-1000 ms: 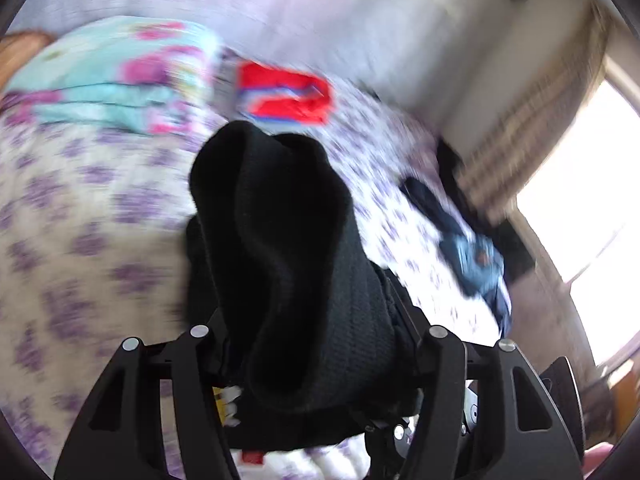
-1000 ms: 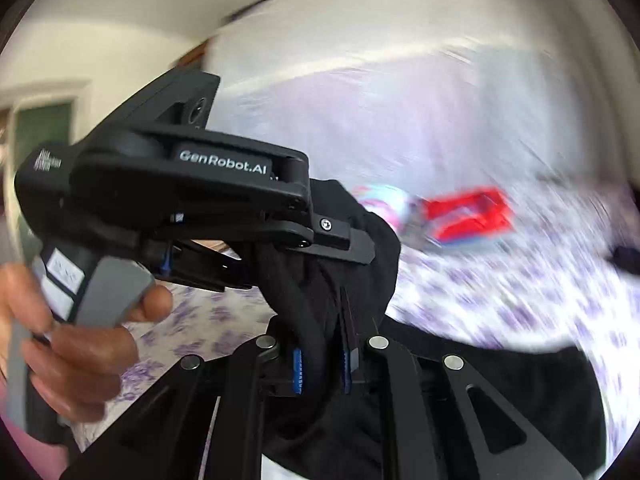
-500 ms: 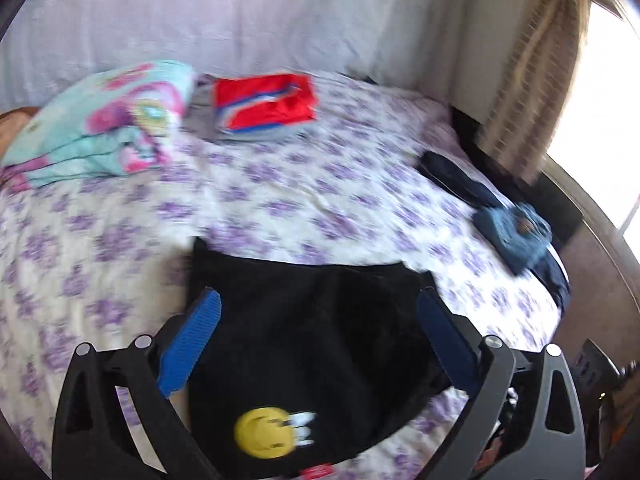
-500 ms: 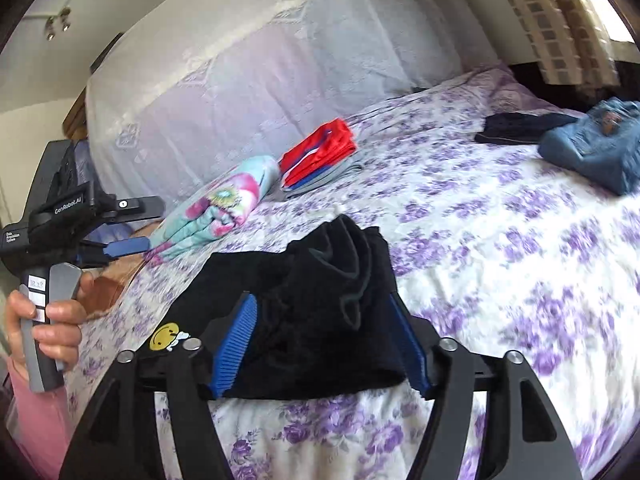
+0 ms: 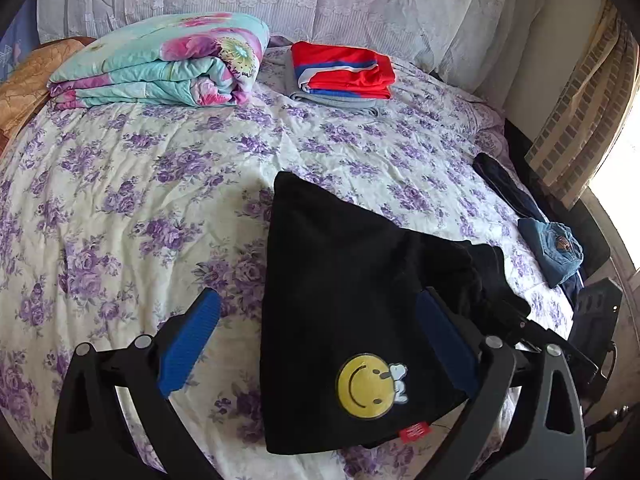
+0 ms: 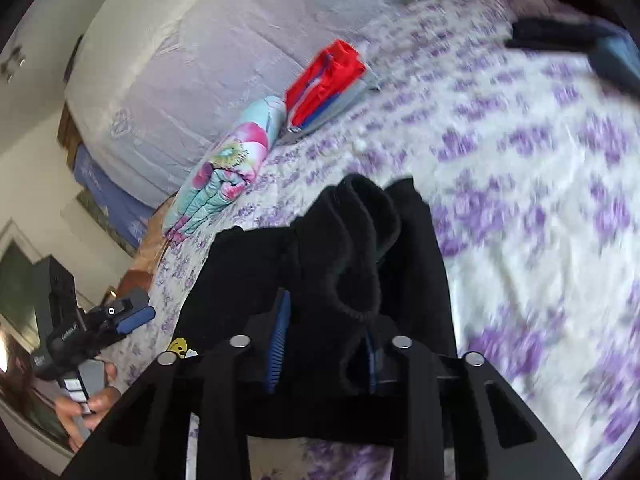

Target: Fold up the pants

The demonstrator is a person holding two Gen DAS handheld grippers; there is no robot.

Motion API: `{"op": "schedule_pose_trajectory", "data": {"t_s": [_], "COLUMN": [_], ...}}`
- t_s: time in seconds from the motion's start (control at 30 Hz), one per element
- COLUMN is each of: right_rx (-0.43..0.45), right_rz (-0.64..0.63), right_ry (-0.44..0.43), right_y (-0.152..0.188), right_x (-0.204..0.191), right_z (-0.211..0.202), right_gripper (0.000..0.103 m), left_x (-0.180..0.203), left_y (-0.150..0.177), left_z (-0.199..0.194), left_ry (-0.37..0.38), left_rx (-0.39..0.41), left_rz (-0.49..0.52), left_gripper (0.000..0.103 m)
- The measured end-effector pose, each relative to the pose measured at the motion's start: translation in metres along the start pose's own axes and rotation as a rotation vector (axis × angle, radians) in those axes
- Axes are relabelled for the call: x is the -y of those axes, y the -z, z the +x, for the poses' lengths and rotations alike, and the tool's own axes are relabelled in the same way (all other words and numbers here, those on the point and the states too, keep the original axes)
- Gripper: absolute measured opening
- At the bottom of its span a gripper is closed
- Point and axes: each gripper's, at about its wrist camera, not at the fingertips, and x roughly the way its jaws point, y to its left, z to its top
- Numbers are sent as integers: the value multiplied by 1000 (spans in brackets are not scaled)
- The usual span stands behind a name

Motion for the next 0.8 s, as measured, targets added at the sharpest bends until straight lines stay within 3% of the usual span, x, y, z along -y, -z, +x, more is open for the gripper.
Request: {"op": "schedule_pose_trajectory", "data": {"t_s": [0.17, 0.27, 0.37, 0.4, 0.43, 0.57, 0.63, 0.73, 0.77, 0.8], "right_rx": [111, 8, -33, -17, 11, 167, 205, 118, 64, -21], "right_rz": [-72, -43, -25, -18, -12, -89, -183, -218, -204, -170], "right_ry": [81, 117, 123, 140, 152, 160, 83, -39, -33, 48], "right_y": [-4, 4, 7, 4, 0, -15, -21, -26, -27, -25], "right_x": [1, 21, 30, 29, 28, 0, -23, -30, -25, -13], "right_z": [-31, -14, -15, -24, -32, -69, -73, -45, -28, -3], "right_gripper": [24, 37, 50, 61, 64, 64, 64, 63, 63, 64], "left_x": [10, 14, 20, 24, 26, 37, 35, 15, 10, 5], "left_y": [3, 8, 14, 16, 18, 32, 39, 46, 46, 46], "left_z": [-8, -1, 12, 14, 14, 27, 41, 48, 48, 48], "left_ry": [3, 14, -35, -52, -60, -103, -148, -94, -76, -62], "left_rx": [27, 8, -29, -30, -28, -72, -122, -156, -160, -163], "left_rz": [68, 92, 131, 157, 174, 278, 289, 206, 185, 164], "left_gripper": [96, 96, 96, 96, 96, 96, 98, 99, 99, 99]}}
